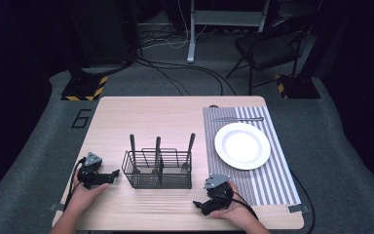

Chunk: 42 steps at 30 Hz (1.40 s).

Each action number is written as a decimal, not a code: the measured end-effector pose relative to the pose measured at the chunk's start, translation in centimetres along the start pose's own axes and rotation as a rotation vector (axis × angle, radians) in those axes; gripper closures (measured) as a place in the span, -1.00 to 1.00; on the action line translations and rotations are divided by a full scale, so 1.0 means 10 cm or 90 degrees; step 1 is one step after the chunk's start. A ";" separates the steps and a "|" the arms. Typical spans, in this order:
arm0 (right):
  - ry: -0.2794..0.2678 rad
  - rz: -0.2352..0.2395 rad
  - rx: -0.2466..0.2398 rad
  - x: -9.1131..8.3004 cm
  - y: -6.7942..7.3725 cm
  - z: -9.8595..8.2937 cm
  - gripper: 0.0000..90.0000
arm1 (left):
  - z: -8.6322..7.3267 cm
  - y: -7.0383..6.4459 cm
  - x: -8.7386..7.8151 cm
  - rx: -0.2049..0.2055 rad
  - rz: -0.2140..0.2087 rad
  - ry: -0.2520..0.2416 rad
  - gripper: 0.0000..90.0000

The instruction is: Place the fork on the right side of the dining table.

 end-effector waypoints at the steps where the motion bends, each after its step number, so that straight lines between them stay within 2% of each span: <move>1: 0.000 0.000 0.000 0.00 0.00 0.00 -0.87 | 0.00 0.00 0.00 0.000 0.000 0.000 -0.76; 16: -0.003 0.000 -0.005 -0.01 0.00 -0.01 -0.84 | 0.00 0.00 0.00 -0.001 0.000 -0.001 -0.76; 17: -0.003 0.002 0.005 -0.02 0.01 -0.02 -0.79 | 0.00 0.00 0.00 -0.001 0.000 -0.001 -0.76; 19: -0.005 0.002 0.008 -0.02 0.01 -0.02 -0.76 | 0.00 0.00 0.00 0.000 0.000 -0.001 -0.76; 20: -0.011 -0.001 0.006 -0.03 0.00 -0.02 -0.68 | 0.00 0.00 0.00 -0.001 -0.001 0.000 -0.76; 28: -0.006 0.000 0.005 -0.04 0.01 -0.02 -0.63 | 0.01 0.00 0.01 0.000 0.001 -0.002 -0.76; 33: 0.001 0.010 0.017 -0.08 0.01 -0.01 -0.52 | 0.01 0.00 0.01 0.000 0.001 -0.002 -0.76; 36: -0.006 0.012 0.034 -0.13 0.01 0.01 -0.47 | 0.01 0.00 0.01 0.001 0.001 -0.002 -0.76; 37: -0.016 0.007 0.050 -0.19 0.00 0.04 -0.44 | 0.01 0.00 0.01 0.001 0.001 -0.002 -0.76; 42: -0.024 0.006 0.064 -0.28 0.00 0.09 -0.40 | 0.01 0.00 0.01 0.000 0.001 -0.002 -0.76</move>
Point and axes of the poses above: each handheld gripper's, and its own axes: x roughly forward along the jaws, z roughly out of its top, y roughly to its left, the point moved 3 cm from there along x, roughly forward along the jaws, and after that the axes turned 14 degrees about y, right-handed, at the moved point
